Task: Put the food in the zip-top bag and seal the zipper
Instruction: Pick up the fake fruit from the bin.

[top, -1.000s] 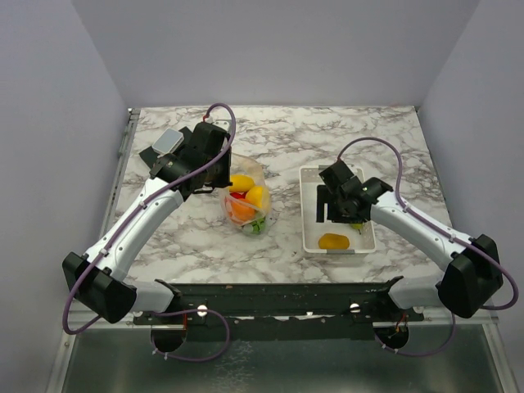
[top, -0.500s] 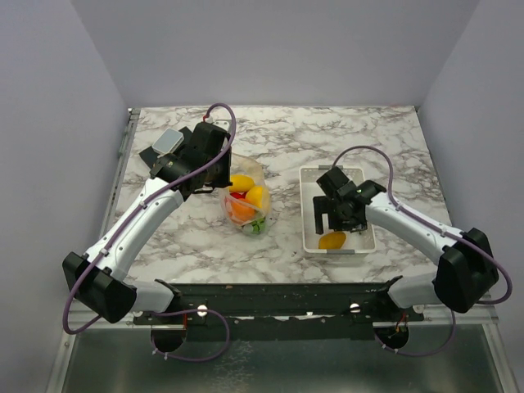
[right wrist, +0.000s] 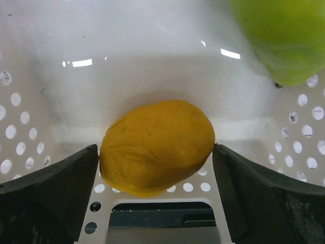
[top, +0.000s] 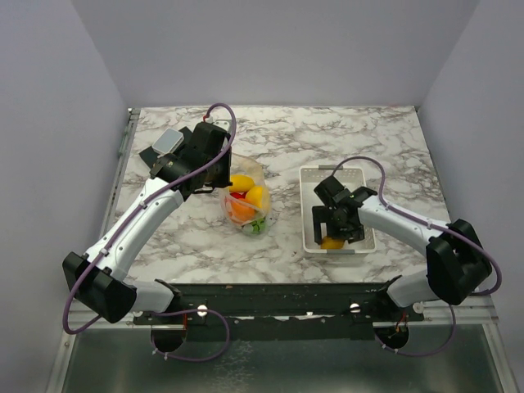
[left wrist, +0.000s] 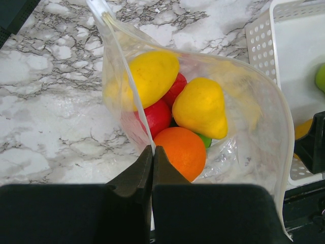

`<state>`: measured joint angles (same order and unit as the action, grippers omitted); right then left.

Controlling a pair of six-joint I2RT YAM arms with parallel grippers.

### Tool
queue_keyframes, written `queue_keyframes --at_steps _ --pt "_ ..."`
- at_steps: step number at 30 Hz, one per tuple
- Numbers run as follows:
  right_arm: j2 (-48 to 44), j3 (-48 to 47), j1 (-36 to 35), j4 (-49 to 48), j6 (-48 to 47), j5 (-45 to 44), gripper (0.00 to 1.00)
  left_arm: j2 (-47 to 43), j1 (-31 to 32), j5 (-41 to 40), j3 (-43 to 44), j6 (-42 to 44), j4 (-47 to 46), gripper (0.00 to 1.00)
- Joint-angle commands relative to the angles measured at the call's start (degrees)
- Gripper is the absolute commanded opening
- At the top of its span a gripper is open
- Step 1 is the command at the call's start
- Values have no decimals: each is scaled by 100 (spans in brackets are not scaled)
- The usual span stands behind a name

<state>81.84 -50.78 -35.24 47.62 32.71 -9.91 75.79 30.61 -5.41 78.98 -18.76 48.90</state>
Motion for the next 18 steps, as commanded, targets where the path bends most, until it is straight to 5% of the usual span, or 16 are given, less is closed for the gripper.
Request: queue_keyframes --at_steps 1,9,18 --pt "91 114 18 -304 236 180 97 -5 -2 42 -25 86 -120 0" --pt "16 36 22 -337 325 8 82 -20 -1 40 -41 96 -125 0" --pt "-10 -228 20 -269 303 -258 52 -51 -3 40 -32 96 -108 0"
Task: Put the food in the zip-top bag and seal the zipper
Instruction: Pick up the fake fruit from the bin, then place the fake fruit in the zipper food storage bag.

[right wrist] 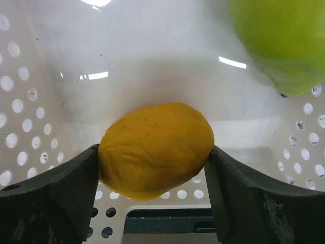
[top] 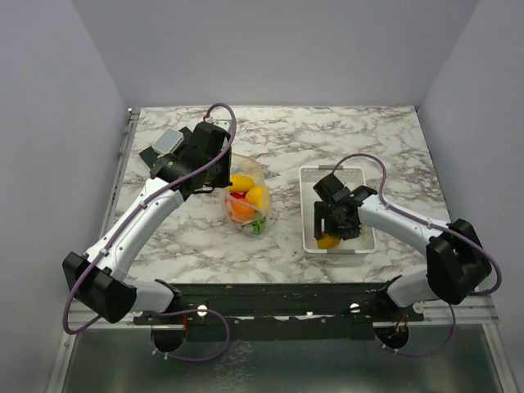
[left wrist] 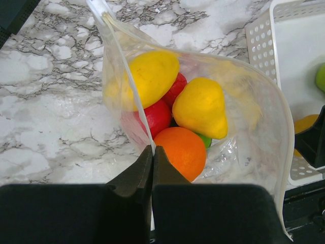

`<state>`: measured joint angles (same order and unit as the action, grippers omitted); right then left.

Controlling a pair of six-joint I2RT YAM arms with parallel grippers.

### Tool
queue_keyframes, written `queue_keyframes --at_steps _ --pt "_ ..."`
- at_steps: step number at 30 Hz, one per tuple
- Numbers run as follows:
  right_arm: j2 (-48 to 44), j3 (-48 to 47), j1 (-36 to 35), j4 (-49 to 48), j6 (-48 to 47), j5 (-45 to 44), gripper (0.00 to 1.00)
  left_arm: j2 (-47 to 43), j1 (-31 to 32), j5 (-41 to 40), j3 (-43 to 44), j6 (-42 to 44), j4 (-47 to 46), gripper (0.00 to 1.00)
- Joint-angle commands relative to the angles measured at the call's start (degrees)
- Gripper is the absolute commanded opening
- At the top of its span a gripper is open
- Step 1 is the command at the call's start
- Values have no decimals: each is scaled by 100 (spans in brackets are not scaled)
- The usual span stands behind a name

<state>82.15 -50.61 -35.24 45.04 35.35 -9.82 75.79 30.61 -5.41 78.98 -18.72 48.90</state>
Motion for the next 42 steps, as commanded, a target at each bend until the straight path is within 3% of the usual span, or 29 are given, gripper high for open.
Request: queue_keyframes --at_steps 1,15,25,42 --pt "-61 -281 19 14 34 -314 50 -52 -2 40 -34 96 -109 0" --pt "-586 -1614 21 743 -332 -612 43 27 -2 87 73 79 -87 0" --pt "-490 -2714 20 673 -935 -65 41 50 2 84 126 107 -83 0" --pt "-242 -4107 -392 -242 -2158 1263 40 121 -1 47 303 192 -62 0"
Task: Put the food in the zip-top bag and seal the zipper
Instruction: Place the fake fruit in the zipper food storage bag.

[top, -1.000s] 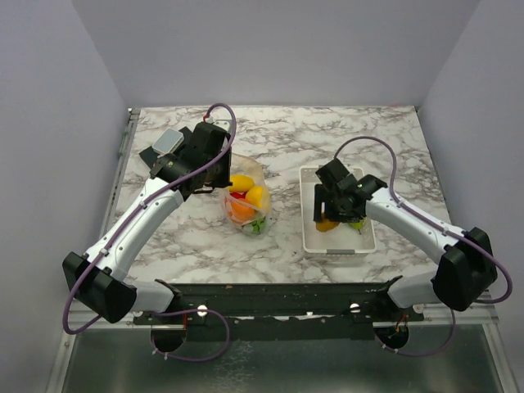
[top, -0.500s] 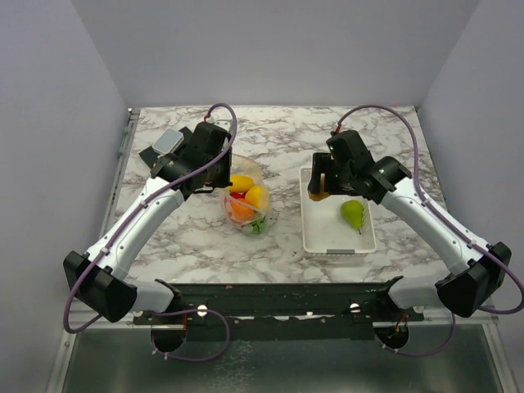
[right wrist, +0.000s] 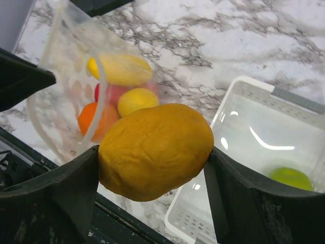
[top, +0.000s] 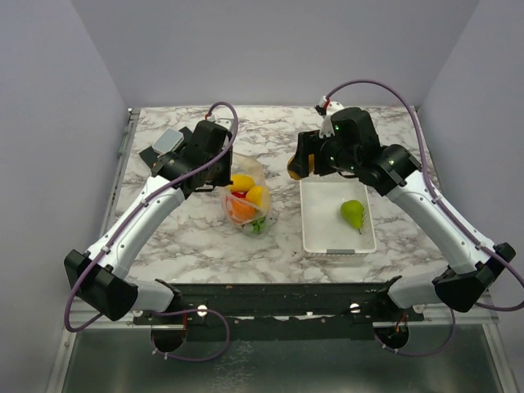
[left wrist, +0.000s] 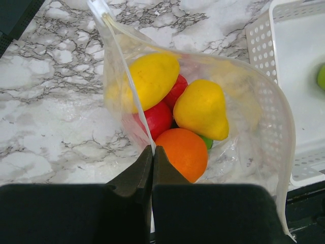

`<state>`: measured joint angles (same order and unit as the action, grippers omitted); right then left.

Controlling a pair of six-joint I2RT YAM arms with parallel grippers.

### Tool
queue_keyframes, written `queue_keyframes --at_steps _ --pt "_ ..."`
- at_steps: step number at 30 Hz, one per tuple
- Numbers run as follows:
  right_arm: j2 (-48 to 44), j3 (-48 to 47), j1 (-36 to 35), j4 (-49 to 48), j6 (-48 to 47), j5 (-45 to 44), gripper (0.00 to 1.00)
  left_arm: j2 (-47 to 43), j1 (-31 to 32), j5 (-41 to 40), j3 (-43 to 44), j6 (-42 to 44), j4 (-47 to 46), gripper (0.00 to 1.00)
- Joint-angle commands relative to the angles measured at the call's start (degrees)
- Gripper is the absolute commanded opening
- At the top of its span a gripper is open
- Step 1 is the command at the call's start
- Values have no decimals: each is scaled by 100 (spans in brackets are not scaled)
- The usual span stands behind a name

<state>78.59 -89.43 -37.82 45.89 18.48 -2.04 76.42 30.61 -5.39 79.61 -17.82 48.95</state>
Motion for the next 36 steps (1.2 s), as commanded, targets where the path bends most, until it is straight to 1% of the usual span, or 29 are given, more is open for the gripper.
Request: queue_keyframes --at_steps 1,5,10,18,29,32,36 --pt "116 -239 -174 -423 -523 546 40 65 -2 20 261 117 -65 0" --pt "215 -356 -357 -659 -768 789 40 87 -5 -4 375 196 -61 0" --pt "382 -504 -616 -943 -1037 887 40 142 1 43 512 289 -67 0" --pt "706 -548 -691 -1205 -1234 1139 40 145 -1 55 551 438 -93 0" --pt "1238 -631 -861 -1215 -1288 887 41 161 -2 73 546 408 -103 0" --pt "1356 -620 -896 -1213 -1277 749 44 162 -2 80 538 383 -102 0" --pt "1450 -604 -949 -1188 -1256 669 54 153 -2 82 538 371 -103 0"
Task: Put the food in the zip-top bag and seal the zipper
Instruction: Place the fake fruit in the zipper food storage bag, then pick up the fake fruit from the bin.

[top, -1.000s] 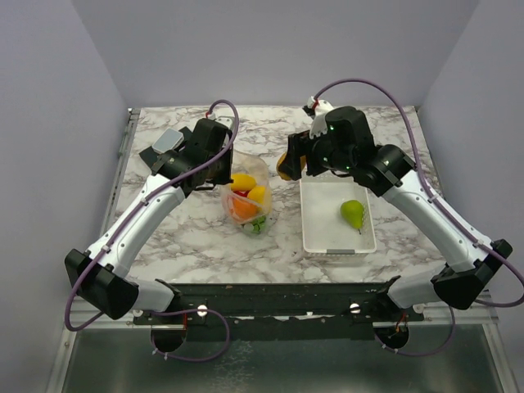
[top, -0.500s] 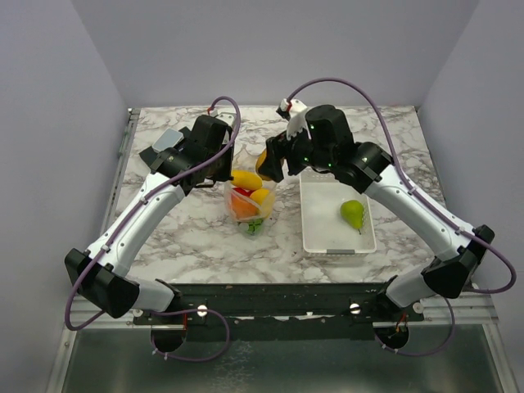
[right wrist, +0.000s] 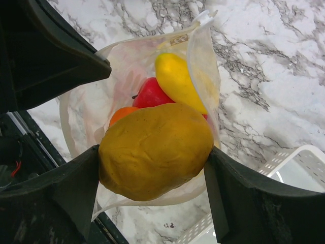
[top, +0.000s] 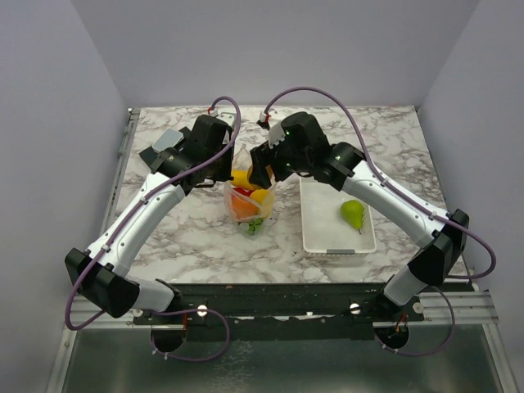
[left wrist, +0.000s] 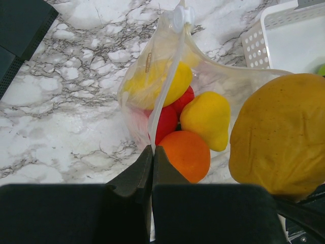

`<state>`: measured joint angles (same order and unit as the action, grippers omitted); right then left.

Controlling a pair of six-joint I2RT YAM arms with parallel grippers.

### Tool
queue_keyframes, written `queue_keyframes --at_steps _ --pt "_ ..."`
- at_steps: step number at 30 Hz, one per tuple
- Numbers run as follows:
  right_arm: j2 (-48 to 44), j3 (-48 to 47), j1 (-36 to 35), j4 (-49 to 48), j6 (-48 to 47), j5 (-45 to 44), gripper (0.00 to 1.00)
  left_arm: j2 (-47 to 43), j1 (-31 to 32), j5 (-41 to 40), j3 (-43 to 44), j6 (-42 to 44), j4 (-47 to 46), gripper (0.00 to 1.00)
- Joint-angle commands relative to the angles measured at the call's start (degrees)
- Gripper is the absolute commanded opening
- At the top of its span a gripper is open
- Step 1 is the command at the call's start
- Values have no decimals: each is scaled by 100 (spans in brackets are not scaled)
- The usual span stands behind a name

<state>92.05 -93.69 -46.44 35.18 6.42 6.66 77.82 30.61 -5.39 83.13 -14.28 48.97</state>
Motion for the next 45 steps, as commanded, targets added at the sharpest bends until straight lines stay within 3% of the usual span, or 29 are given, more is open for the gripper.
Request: queue_keyframes --at_steps 1,10,19,29,38,45 --pt "121 -181 -97 -109 -45 -215 58 14 2 82 178 17 -99 0" --pt "132 -285 -181 -39 2 -406 84 0 -1 69 151 -19 -106 0" --pt "-53 -314 -182 -38 132 -580 93 -39 -2 65 102 -34 -104 0" --pt "-452 -116 -182 -55 314 -1057 93 -65 0 58 85 -20 -107 0" --pt "-963 21 -182 581 1137 -2669 88 -70 -4 73 56 -18 -108 0" --pt "-1352 502 -171 1072 1608 -3396 84 -111 -3 108 -14 -31 -141 0"
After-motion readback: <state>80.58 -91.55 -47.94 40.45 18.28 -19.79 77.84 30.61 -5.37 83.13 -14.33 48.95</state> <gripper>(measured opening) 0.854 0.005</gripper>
